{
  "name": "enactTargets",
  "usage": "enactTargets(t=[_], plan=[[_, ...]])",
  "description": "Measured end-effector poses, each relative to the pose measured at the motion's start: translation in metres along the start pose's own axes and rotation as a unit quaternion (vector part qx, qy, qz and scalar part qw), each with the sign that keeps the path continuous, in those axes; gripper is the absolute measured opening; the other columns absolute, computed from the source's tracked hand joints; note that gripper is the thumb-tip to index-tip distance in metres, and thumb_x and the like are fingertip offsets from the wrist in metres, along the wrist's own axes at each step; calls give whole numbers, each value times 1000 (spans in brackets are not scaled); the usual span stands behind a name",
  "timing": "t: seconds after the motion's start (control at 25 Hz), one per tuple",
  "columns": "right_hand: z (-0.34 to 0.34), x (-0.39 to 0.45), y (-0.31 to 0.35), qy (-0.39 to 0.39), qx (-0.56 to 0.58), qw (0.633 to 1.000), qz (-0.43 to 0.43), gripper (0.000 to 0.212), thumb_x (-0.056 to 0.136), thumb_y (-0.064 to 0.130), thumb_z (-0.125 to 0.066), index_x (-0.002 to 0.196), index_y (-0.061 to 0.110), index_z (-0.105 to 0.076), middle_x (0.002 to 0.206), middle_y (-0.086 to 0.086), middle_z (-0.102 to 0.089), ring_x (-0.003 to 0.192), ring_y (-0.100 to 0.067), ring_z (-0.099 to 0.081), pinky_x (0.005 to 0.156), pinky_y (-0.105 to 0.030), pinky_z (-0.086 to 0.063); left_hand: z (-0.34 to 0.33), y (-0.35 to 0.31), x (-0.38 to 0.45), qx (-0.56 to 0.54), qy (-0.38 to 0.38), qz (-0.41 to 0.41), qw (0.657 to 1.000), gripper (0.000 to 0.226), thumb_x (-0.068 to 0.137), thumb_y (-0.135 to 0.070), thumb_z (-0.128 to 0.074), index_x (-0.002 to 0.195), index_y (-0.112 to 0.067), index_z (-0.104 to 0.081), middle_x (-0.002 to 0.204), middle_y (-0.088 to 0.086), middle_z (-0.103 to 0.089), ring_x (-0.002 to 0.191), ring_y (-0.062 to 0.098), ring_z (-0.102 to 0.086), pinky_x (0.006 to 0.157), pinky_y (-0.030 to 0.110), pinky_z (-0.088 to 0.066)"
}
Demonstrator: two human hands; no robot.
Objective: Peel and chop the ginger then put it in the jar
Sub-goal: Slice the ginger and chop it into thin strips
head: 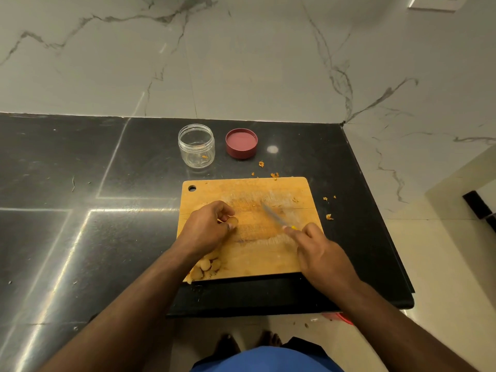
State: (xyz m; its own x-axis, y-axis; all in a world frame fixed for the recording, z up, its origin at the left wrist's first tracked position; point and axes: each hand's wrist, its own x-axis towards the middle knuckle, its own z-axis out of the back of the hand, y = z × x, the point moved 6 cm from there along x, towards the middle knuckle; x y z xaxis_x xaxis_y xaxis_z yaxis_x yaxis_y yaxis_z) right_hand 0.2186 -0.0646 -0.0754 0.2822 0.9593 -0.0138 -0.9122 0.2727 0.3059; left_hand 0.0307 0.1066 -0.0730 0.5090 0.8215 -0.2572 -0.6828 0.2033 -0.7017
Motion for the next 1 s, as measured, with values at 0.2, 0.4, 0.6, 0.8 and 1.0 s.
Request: enactTargets(t=[0.2,0.4,0.6,0.8,1.0], plan=[[4,-4,-19,-16,-35,998,-49,42,101,24,-46,143,32,-46,99,9,-38,59,-8,-43,51,-24,-46,-9,-14,7,25,6,-31,999,20,94,-23,-66,113,-28,-69,104,-10,-65,95,8,-58,75,25,-47],[-3,-2,14,30,-36,998,46,45,100,24,-46,143,35,-40,104,8,-40,64,-11,-46,54,-33,-50,-14,-15,14,57,-5,-38,998,27,94,-26,-66,122,-24,-68,111,-5,-68,96,9,-58,76,22,-46],[15,17,-3,-23,-22,999,-36,45,100,22,-47,143,35,-44,104,8,-41,70,-13,-53,63,-37,-54,-18,-15,16,100,2,-53,994,42,88,-24,-73,129,-21,-65,113,-4,-65,92,7,-56,72,19,-42],[23,1,12,-30,267,959,-94,46,102,24,-48,145,38,-43,133,19,-52,113,5,-51,96,-19,-44,-18,-11,13,111,-34,-59,991,37,91,-27,-69,127,-23,-65,105,-7,-56,84,4,-49,69,18,-37],[10,-14,28,26,335,932,-139,46,103,25,-43,147,39,-37,94,9,-65,70,-7,-59,69,-29,-53,-18,-13,17,109,-43,-48,992,39,90,-30,-70,127,-23,-65,104,-9,-57,90,7,-54,74,20,-42]])
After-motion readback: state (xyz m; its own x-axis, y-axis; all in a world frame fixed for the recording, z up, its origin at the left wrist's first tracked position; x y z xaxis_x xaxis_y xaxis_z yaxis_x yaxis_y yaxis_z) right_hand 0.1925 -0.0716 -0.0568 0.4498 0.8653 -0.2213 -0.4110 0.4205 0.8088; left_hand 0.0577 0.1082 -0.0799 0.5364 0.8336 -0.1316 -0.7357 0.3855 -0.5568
